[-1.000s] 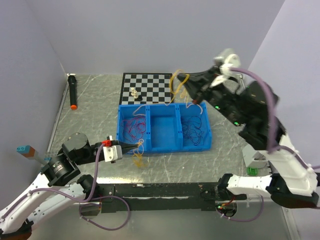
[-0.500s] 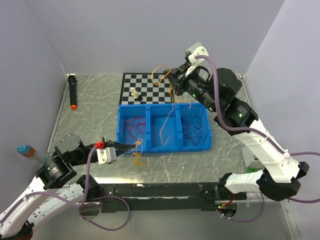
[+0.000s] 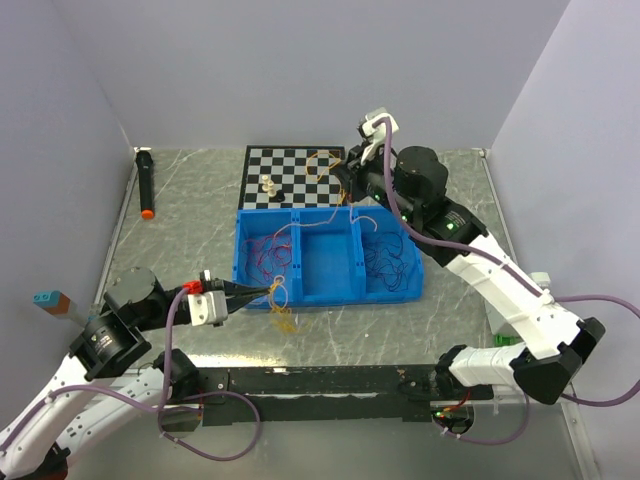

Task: Untangle the cables

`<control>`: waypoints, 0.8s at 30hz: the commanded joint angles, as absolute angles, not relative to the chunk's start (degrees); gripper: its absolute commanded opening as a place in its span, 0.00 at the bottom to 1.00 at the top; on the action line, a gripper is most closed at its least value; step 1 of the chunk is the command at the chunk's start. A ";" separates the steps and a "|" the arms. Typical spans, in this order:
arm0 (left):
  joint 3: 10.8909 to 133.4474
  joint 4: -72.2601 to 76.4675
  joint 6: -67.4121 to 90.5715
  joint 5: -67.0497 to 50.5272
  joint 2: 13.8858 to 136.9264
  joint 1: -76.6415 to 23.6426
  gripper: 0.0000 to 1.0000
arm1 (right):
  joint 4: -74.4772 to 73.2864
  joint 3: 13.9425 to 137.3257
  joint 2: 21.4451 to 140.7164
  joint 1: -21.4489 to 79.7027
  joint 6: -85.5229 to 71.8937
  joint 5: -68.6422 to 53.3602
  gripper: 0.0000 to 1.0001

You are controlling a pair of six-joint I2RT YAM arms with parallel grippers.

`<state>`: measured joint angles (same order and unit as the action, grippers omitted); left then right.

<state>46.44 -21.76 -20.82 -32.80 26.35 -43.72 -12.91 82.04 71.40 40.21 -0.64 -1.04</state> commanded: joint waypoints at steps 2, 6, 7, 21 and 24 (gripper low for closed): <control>48.60 -20.12 -20.13 -34.36 26.19 -42.98 0.04 | -7.91 82.87 69.61 37.89 -3.51 -2.10 0.00; 47.90 -19.07 -19.34 -34.80 26.10 -42.63 0.04 | -9.31 87.70 68.73 36.22 -4.39 -3.77 0.00; 47.81 -18.90 -19.07 -34.98 26.28 -42.63 0.04 | -9.32 88.85 68.38 35.60 -4.83 -4.48 0.00; 47.73 -18.46 -18.54 -36.03 26.72 -41.66 0.05 | -8.71 88.17 65.83 33.40 -9.05 -9.23 0.00; 47.90 -18.55 -18.72 -36.12 26.54 -41.40 0.05 | -7.82 85.70 65.83 33.31 -9.84 -9.49 0.00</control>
<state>46.74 -20.80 -19.57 -34.50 26.46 -41.95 -9.85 88.62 65.65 33.76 -7.92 -8.27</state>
